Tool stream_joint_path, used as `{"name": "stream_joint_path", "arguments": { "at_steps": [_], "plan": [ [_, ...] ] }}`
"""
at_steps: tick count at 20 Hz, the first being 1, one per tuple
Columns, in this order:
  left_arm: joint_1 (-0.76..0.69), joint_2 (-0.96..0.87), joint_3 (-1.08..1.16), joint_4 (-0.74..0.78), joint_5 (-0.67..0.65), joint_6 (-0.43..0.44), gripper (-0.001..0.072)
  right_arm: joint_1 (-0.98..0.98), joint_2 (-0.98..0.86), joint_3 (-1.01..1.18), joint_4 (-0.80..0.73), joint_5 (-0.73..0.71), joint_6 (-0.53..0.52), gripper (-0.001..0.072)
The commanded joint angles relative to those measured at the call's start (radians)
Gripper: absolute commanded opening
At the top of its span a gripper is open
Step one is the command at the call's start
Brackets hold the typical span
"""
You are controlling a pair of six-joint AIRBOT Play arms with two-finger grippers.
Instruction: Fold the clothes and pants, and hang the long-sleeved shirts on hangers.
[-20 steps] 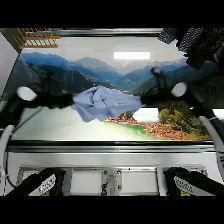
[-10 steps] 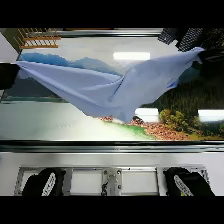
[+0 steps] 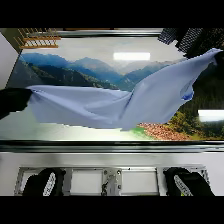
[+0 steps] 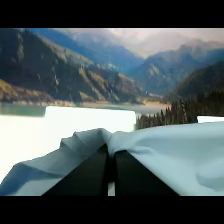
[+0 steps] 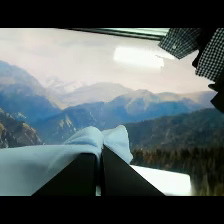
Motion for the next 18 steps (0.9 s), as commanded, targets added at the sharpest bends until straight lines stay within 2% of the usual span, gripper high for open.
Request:
{"name": "stream_joint_path", "arguments": {
  "at_steps": [1, 3, 6, 9, 10, 11, 12, 13, 15, 17, 18],
  "plan": [
    [0.000, -0.111, -0.141, -0.007, 0.049, -0.030, 0.0007, 0.000, -0.151, 0.001, -0.014, -0.011, 0.068, 0.0014],
    [-0.003, -0.235, -0.165, -0.007, 0.188, -0.017, 0.0007, -0.001, -0.287, 0.001, -0.016, -0.082, 0.065, 0.0014],
    [-0.043, -0.440, -0.132, -0.006, 0.389, 0.017, 0.0007, 0.000, -0.482, 0.001, -0.014, -0.298, 0.056, 0.0015],
    [-0.110, -0.669, 0.009, -0.003, 0.459, 0.053, 0.0007, 0.001, -0.606, 0.001, 0.006, -0.443, 0.064, 0.0028],
    [-0.122, -0.742, 0.071, -0.004, 0.463, 0.051, 0.0036, 0.001, -0.631, 0.001, 0.011, -0.455, 0.064, 0.0135],
    [-0.124, -0.802, 0.129, -0.005, 0.463, 0.047, 0.0310, 0.000, -0.645, 0.001, 0.010, -0.457, 0.064, 0.0395],
    [-0.122, -0.855, 0.191, -0.003, 0.457, 0.005, 0.0590, -0.001, -0.650, 0.001, 0.006, -0.457, 0.063, 0.0613],
    [-0.109, -0.893, 0.242, -0.004, 0.442, -0.032, 0.0617, -0.007, -0.645, 0.001, 0.000, -0.454, 0.059, 0.0627],
    [-0.067, -0.928, 0.311, -0.002, 0.380, -0.047, 0.0616, -0.032, -0.607, 0.001, -0.003, -0.419, 0.060, 0.0624],
    [-0.019, -0.916, 0.290, 0.005, 0.315, -0.047, 0.0616, -0.066, -0.552, -0.006, -0.003, -0.314, 0.060, 0.0455],
    [0.006, -0.901, 0.242, 0.005, 0.298, -0.047, 0.0616, -0.079, -0.524, -0.022, -0.003, -0.261, 0.059, 0.0448]
  ]
}}
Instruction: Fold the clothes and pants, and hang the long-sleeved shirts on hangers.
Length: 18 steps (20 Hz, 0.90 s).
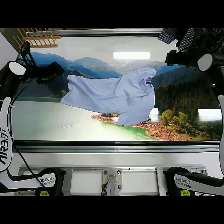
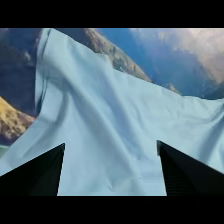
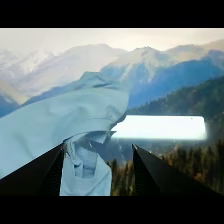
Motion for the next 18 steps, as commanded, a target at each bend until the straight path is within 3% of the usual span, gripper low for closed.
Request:
{"name": "stream_joint_path", "arguments": {
  "at_steps": [1, 6, 9, 11, 12, 13, 14, 18],
  "plan": [
    [0.074, -0.003, -0.069, 0.005, -0.071, -0.019, 0.0616, -0.041, 0.080, -0.044, -0.003, 0.155, -0.002, 0.0448],
    [0.142, 0.011, -0.369, -0.019, 0.030, -0.115, 0.0616, -0.037, 0.248, -0.285, 0.064, 0.209, -0.017, 0.0448],
    [0.129, -0.024, -0.426, -0.105, 0.144, -0.114, 0.0614, -0.036, 0.305, -0.393, 0.138, 0.210, -0.023, 0.0448],
    [0.112, -0.085, -0.399, -0.111, 0.140, -0.115, 0.0614, -0.031, 0.321, -0.433, 0.165, 0.214, -0.023, 0.0448],
    [0.103, -0.113, -0.377, -0.111, 0.129, -0.115, 0.0572, -0.032, 0.322, -0.445, 0.183, 0.219, -0.023, 0.0448],
    [0.093, -0.140, -0.348, -0.111, 0.118, -0.115, 0.0401, -0.032, 0.322, -0.452, 0.190, 0.222, -0.023, 0.0448],
    [0.083, -0.161, -0.320, -0.111, 0.110, -0.115, 0.0361, -0.032, 0.322, -0.454, 0.189, 0.224, -0.023, 0.0448],
    [0.050, -0.197, -0.277, -0.109, 0.109, -0.115, 0.0360, -0.032, 0.321, -0.455, 0.189, 0.240, -0.023, 0.0448]
  ]
}}
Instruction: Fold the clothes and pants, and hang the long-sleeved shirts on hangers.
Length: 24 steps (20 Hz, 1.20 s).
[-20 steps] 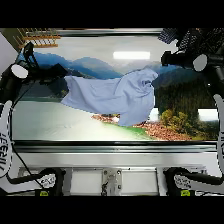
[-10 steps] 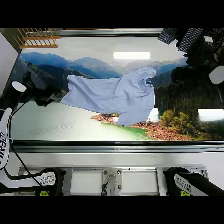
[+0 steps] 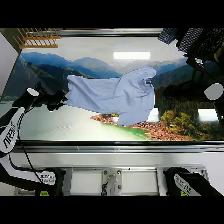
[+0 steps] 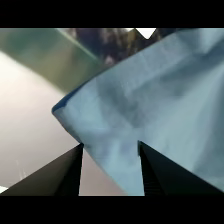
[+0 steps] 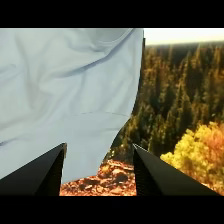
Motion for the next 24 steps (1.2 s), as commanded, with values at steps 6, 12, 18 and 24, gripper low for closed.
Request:
{"name": "stream_joint_path", "arguments": {
  "at_steps": [6, 12, 18, 24],
  "plan": [
    [0.004, -0.021, 0.026, 0.008, -0.062, 0.011, 0.0361, -0.002, -0.003, -0.013, -0.017, 0.018, 0.000, 0.0449],
    [0.066, 0.050, 0.026, 0.103, -0.073, -0.047, 0.0361, -0.001, -0.009, -0.013, -0.016, 0.016, 0.000, 0.0448],
    [0.006, -0.031, 0.027, 0.098, -0.029, -0.073, 0.0360, -0.001, -0.017, -0.034, -0.015, 0.017, 0.000, 0.0448],
    [-0.060, -0.030, 0.027, 0.101, 0.074, -0.100, 0.0074, -0.012, -0.072, -0.040, -0.012, 0.018, 0.016, 0.0560]
  ]
}}
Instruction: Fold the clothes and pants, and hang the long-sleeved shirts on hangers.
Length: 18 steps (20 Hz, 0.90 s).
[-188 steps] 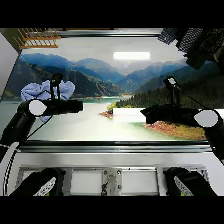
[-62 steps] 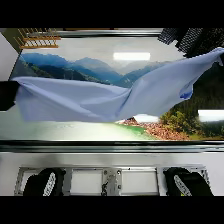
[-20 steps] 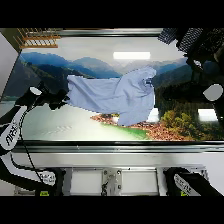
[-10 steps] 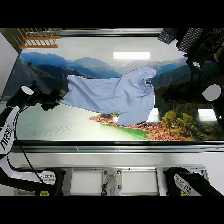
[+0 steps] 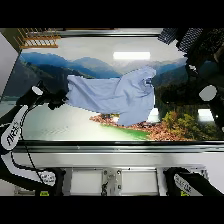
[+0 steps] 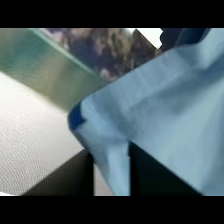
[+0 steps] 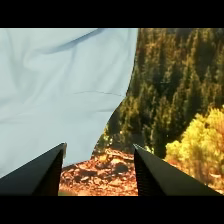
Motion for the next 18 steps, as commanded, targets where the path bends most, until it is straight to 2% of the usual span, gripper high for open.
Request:
{"name": "stream_joint_path", "arguments": {
  "at_steps": [1, 4, 10, 14, 17, 18],
  "plan": [
    [-0.021, 0.001, 0.000, 0.006, 0.040, -0.012, 0.0007, -0.025, -0.055, -0.006, 0.000, 0.001, 0.011, 0.0598],
    [-0.005, 0.042, 0.000, 0.006, 0.031, 0.054, 0.0007, -0.107, -0.177, -0.023, 0.052, 0.000, -0.002, 0.0598],
    [0.003, 0.091, 0.000, 0.013, -0.004, 0.116, 0.0007, -0.151, -0.452, -0.024, 0.382, -0.106, -0.230, 0.0584],
    [0.003, 0.091, 0.000, 0.013, -0.011, 0.116, 0.0007, -0.146, -0.540, -0.024, 0.583, -0.128, -0.391, 0.0582],
    [0.003, 0.091, 0.000, 0.012, -0.011, 0.116, 0.0007, -0.145, -0.562, -0.024, 0.691, -0.146, -0.459, 0.0577],
    [0.003, 0.091, 0.000, 0.012, -0.011, 0.116, 0.0007, -0.142, -0.565, -0.023, 0.700, -0.153, -0.469, 0.0470]
  ]
}}
